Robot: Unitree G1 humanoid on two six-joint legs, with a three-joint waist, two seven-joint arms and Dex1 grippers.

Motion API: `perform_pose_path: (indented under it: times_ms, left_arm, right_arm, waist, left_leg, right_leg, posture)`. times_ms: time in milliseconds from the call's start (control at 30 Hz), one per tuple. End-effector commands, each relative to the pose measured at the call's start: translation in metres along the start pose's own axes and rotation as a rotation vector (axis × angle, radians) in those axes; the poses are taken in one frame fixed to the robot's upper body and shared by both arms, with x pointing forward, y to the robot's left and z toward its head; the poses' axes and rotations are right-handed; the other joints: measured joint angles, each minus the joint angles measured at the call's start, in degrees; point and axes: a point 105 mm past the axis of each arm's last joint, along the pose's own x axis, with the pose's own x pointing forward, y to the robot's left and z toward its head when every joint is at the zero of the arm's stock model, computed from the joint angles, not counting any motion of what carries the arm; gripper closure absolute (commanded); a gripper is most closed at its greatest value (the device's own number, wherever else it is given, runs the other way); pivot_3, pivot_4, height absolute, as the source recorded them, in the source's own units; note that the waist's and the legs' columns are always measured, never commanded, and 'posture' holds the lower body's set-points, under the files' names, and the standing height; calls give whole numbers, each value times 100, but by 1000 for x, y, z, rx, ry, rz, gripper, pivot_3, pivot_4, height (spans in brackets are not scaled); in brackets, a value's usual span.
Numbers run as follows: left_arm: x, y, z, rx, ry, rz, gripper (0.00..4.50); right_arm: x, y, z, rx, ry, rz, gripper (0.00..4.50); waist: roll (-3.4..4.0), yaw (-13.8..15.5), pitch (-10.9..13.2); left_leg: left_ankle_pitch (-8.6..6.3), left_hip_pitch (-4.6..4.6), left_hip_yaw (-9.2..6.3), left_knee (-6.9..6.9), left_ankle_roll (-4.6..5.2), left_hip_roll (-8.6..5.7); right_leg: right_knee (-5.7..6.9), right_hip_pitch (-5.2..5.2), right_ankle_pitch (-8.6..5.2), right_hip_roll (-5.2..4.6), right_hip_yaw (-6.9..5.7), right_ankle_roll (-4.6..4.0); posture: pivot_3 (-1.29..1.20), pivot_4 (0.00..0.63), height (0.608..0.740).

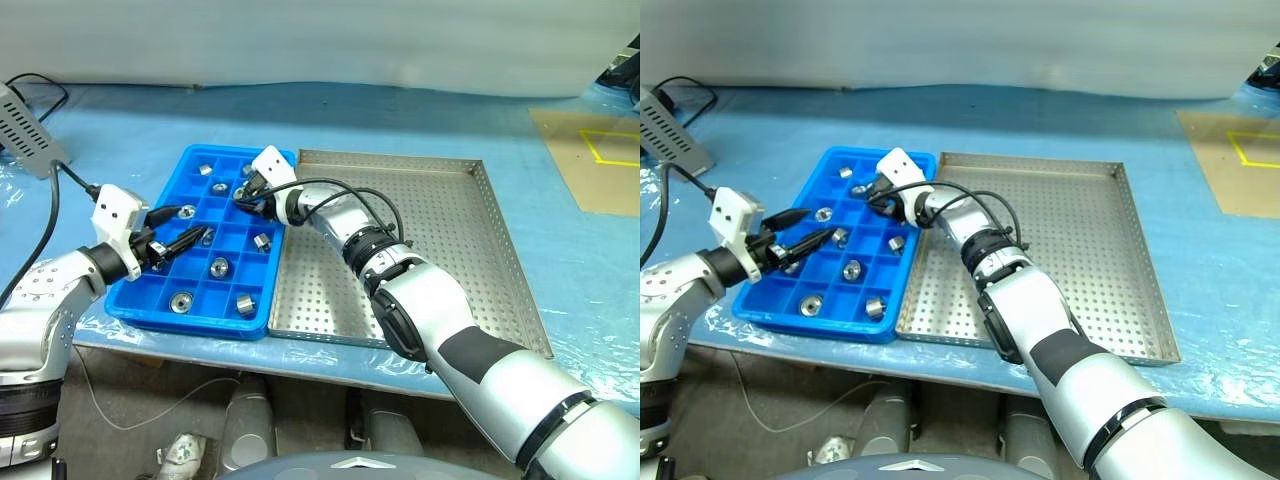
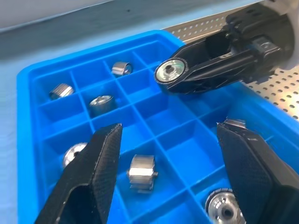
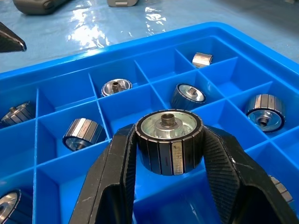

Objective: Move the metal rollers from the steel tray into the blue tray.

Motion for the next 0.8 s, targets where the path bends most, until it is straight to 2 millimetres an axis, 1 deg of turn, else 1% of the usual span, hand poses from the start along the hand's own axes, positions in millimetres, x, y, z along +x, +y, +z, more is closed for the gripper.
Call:
perform_pose_path:
  times_ms: [33, 167, 333, 400, 500, 633, 667, 733, 800]
  left_arm:
    - [-7, 0, 15, 42, -45, 21, 1119]
    - [-11, -2, 14, 31, -49, 36, 1119]
    - [-11, -4, 11, 26, -44, 38, 1119]
    - [-10, -3, 13, 27, -47, 38, 1119]
    - [-7, -4, 13, 28, -49, 31, 1119]
    - [-6, -5, 13, 28, -51, 24, 1119]
    - [-6, -4, 13, 28, -50, 23, 1119]
    - [-6, -5, 14, 28, -51, 20, 1119]
    - [-5, -6, 14, 28, -51, 13, 1119]
  right_arm:
    - [4, 3, 13, -31, -30, -9, 2477]
    - [4, 3, 13, -30, -31, -14, 2477]
    - [9, 18, 25, -61, -73, 59, 2477]
    - [10, 21, 28, -68, -82, 71, 2477]
    - [10, 20, 24, -95, -66, 54, 2477]
    - [9, 18, 15, -114, -34, 45, 1525]
    - [9, 15, 14, -113, -27, 30, 1184]
    - [7, 10, 14, -98, -29, 8, 1184]
    - [5, 5, 19, -78, -47, -7, 1184]
  waist:
    - [0, 11, 0]
    - [0, 27, 0]
    - [1, 36, 1]
    - [1, 37, 1]
    - [2, 48, 1]
    - [2, 49, 1]
    - [2, 49, 1]
    - [2, 48, 1]
    - [2, 49, 1]
  left_leg:
    - [0, 0, 0, 0, 0, 0]
    - [0, 2, 0, 6, 0, 1]
    - [0, 8, 0, 15, -1, 4]
    - [0, 10, 0, 19, -1, 6]
    - [0, 12, 0, 23, -1, 6]
    - [0, 13, 0, 26, -1, 6]
    - [0, 13, 0, 26, -1, 6]
    - [0, 12, 0, 26, -1, 6]
    - [0, 12, 0, 26, -1, 6]
  right_leg:
    - [2, -1, 0, 0, 0, 0]
    - [14, -2, -1, 0, 1, -1]
    - [40, -7, -5, 0, 3, -7]
    - [49, -8, -7, 0, 4, -9]
    - [56, -7, -8, 0, 4, -10]
    - [57, -7, -8, -1, 6, -10]
    - [57, -7, -8, 0, 6, -10]
    - [57, -7, -8, 0, 6, -10]
    - [57, -8, -8, 0, 6, -10]
  posture:
    - [242, 150, 740]
    - [249, 150, 740]
    - [247, 150, 740]
    - [246, 150, 740]
    - [240, 150, 740]
    - [235, 150, 740]
    - [235, 150, 740]
    - [235, 150, 740]
    - [235, 150, 740]
